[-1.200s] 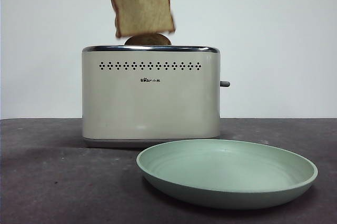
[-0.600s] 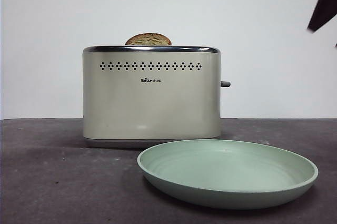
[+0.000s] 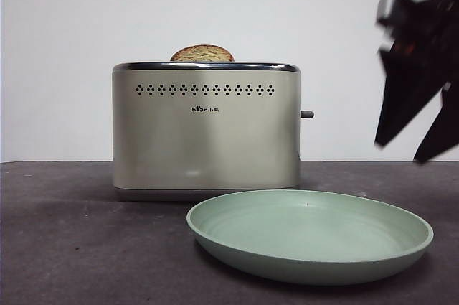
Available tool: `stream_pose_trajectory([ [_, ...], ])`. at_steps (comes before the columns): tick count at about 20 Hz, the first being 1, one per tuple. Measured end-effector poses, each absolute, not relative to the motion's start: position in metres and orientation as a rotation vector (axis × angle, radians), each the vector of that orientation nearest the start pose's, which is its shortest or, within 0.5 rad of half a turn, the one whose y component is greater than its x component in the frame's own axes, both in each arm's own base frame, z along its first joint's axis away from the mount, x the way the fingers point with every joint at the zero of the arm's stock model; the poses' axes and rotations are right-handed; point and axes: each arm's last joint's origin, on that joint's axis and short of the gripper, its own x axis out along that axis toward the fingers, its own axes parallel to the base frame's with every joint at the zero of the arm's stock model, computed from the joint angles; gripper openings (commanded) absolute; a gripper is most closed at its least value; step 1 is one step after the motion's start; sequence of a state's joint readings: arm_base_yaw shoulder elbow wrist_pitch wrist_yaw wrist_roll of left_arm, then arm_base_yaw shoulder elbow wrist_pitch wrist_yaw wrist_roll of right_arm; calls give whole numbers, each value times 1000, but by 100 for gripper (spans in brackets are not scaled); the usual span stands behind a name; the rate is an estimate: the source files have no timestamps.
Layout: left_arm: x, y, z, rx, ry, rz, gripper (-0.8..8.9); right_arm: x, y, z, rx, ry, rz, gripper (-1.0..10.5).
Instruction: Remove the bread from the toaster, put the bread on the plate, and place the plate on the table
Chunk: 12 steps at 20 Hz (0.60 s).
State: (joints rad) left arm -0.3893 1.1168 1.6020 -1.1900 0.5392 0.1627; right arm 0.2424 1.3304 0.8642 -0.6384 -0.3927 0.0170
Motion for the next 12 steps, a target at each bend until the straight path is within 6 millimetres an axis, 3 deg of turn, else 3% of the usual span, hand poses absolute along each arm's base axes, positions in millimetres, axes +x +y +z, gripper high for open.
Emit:
stream_pose_trajectory([
  [7,145,-76,446,110,666,-965,4,259,91,169,77,1255,586,208],
  [11,145,-76,445,109,677,-965,4,263,95,159,73,1279,589,2],
  [12,145,-76,445,108,678,-966,4,263,95,158,72,1283,588,5],
])
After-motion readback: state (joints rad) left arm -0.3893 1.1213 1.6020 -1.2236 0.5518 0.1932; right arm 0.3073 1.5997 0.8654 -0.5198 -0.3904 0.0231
